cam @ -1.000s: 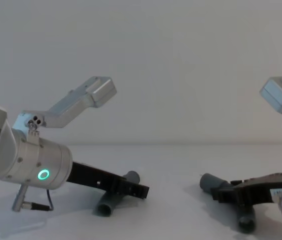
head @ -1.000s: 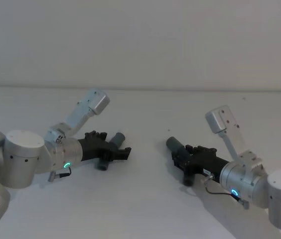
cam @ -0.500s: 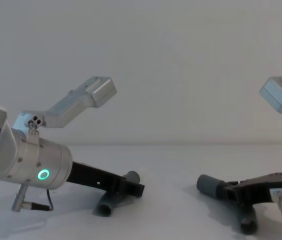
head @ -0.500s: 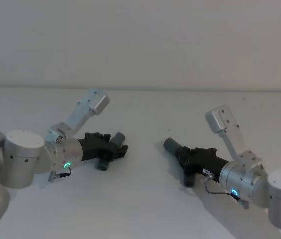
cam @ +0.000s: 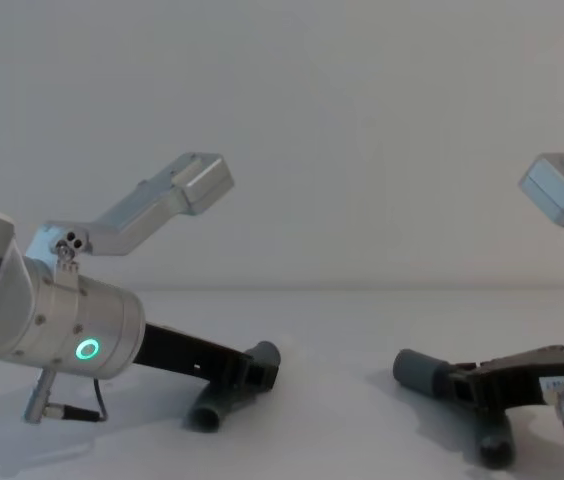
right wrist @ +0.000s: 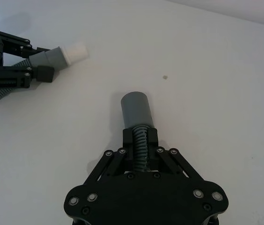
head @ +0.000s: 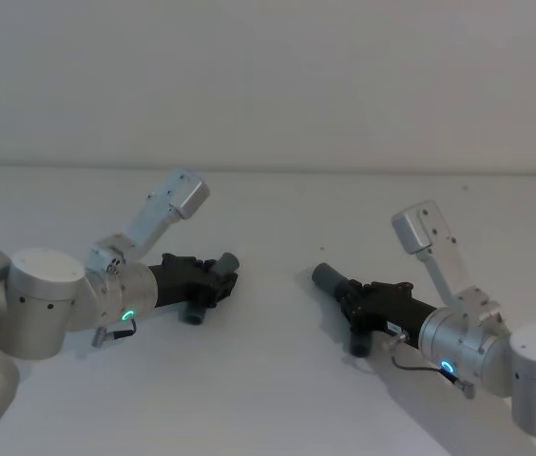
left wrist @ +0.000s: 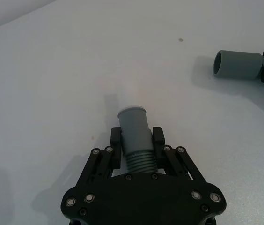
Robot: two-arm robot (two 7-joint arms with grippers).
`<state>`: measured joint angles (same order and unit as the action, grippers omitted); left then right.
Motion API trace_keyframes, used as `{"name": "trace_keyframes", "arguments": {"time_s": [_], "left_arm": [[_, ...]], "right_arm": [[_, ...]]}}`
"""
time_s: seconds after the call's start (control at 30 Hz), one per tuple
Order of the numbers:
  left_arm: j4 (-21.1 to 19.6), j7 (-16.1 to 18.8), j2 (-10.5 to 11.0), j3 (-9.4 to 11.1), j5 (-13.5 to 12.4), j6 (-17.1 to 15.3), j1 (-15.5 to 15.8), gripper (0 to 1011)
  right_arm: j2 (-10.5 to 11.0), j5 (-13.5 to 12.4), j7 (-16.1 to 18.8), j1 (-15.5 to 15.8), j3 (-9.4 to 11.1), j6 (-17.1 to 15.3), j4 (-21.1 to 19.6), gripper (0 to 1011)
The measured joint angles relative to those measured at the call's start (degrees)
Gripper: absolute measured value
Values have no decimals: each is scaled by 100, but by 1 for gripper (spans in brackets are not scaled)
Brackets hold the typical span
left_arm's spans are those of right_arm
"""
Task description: Use both hands to pick up one end of the pipe from the table, align the ends, and insert them.
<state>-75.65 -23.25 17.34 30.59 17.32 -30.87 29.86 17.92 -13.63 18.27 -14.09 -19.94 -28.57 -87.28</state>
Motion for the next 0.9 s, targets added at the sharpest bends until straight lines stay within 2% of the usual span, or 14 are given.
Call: {"name": "trace_keyframes", "arguments": {"time_s": [0.43,0.67,0.9], "left_arm": [[-41,-33,39,16,-53,42,4,372],[-153,-216,173,116,-184,280,80,372],[-272,-516,350,255,-362,626,224,371]], "right_arm": [[16,0,0,-2,-5,55,-6,156],[92,5,75,-1,-19,355,-61,156],[239,50,246,-33,-61,804,-119,156]]}}
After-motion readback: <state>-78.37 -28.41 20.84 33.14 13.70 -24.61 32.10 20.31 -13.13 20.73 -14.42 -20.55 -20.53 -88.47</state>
